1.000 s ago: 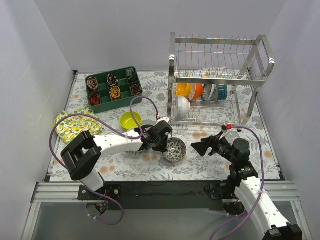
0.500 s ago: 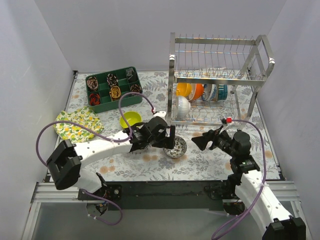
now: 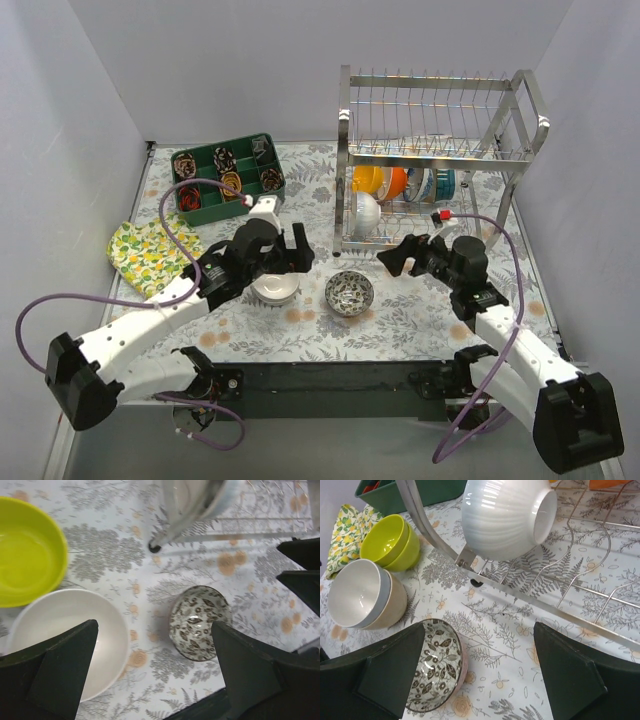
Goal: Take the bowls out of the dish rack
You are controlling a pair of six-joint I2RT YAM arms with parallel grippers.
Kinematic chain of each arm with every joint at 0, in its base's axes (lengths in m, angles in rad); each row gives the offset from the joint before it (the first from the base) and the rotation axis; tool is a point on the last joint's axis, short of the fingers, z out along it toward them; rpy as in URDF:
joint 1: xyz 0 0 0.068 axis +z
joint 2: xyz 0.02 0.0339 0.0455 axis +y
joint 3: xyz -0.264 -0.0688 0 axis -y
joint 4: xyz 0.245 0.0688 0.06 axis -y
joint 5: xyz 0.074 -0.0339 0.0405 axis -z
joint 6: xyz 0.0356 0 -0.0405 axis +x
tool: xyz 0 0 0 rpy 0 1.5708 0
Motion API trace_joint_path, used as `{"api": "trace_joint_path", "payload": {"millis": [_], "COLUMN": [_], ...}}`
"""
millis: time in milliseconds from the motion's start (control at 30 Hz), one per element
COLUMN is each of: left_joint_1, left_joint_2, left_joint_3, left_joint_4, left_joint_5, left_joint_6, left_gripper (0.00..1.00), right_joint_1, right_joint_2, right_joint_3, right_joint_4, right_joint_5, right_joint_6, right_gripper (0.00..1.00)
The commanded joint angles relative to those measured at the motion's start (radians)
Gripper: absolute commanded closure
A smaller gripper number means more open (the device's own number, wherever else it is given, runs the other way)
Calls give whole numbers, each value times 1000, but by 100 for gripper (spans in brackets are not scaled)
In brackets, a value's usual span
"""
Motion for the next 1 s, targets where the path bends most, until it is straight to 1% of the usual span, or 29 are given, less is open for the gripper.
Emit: {"api": "trace_joint_path", "payload": {"millis": [0,33,133,167,200,367,433,567,733,967], "left_joint_1": [52,55,56,56,56,56,56,58,59,66], "left_joint_2": [-130,-184,-280,-302,-321,-413,-428,-443,-404,-399], "left_joint_3": [-65,-102,-174,-189,-199,-225,-225,-231,-225,-222], "left_joint_4": [-40,-28,4,6,3,-8,-19,-20,-20,-26], "left_joint_5": [-101,-124,-211,-233,-268,-349,-391,-390,-362,-351], "left_joint_6": [83,103,137,143,143,136,130,120,131,130], "left_gripper": [2,2,2,2,2,2,2,2,2,2], "right_joint_1": [63,73,106,114,125,134,136,143,152,163], "right_joint_2": [100,118,187,215,230,344,376,471,553,629], "right_joint_3": [94,108,163,181,191,261,295,349,392,418], "right_joint_4": [122,127,145,153,174,203,214,228,243,245], "right_joint_5": [127,142,199,238,252,302,299,276,283,311], "right_joint_6": [-43,-46,-49,-49,-53,-53,-53,-52,-36,-47], "right_gripper": [1,1,1,1,1,1,1,1,1,1]}}
